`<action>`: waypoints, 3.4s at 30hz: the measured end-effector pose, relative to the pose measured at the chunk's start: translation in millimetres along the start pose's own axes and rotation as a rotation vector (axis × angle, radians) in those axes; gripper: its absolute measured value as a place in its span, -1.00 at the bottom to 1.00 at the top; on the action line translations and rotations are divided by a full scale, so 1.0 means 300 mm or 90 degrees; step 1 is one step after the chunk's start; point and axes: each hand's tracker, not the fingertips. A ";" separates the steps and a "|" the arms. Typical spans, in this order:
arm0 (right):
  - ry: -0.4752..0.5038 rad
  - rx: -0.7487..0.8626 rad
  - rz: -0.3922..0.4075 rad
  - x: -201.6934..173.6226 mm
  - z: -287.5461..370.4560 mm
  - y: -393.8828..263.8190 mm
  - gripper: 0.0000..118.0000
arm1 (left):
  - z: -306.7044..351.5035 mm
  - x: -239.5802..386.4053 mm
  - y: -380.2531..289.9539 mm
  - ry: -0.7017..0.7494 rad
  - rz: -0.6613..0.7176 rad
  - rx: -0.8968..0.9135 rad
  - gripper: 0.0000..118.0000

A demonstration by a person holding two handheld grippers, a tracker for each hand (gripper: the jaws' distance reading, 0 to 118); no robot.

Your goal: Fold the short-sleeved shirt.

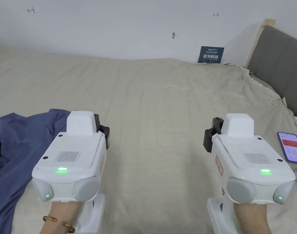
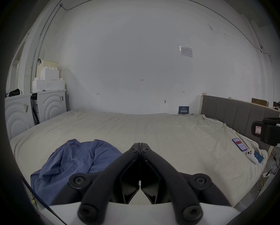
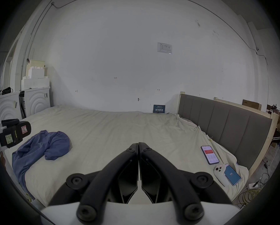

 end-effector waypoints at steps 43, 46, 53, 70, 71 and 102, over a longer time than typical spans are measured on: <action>0.031 0.013 0.024 0.024 -0.041 0.101 -1.00 | -0.024 0.044 0.131 -0.004 -0.159 0.088 -1.00; 0.007 0.042 -0.021 0.017 -0.021 0.066 -1.00 | -0.019 0.026 0.095 0.014 -0.033 0.079 -1.00; -0.003 0.046 -0.049 0.029 0.011 0.036 -1.00 | -0.017 0.028 0.017 0.009 -0.019 0.041 -1.00; 0.011 0.032 -0.027 0.021 0.023 0.032 -1.00 | 0.005 0.056 0.041 0.007 -0.046 0.050 -1.00; 0.010 0.032 -0.025 0.020 0.023 0.032 -1.00 | 0.006 0.052 0.042 0.006 -0.046 0.050 -1.00; 0.022 0.040 0.001 0.017 0.034 0.048 -1.00 | 0.019 0.071 0.059 -0.022 -0.062 0.064 -1.00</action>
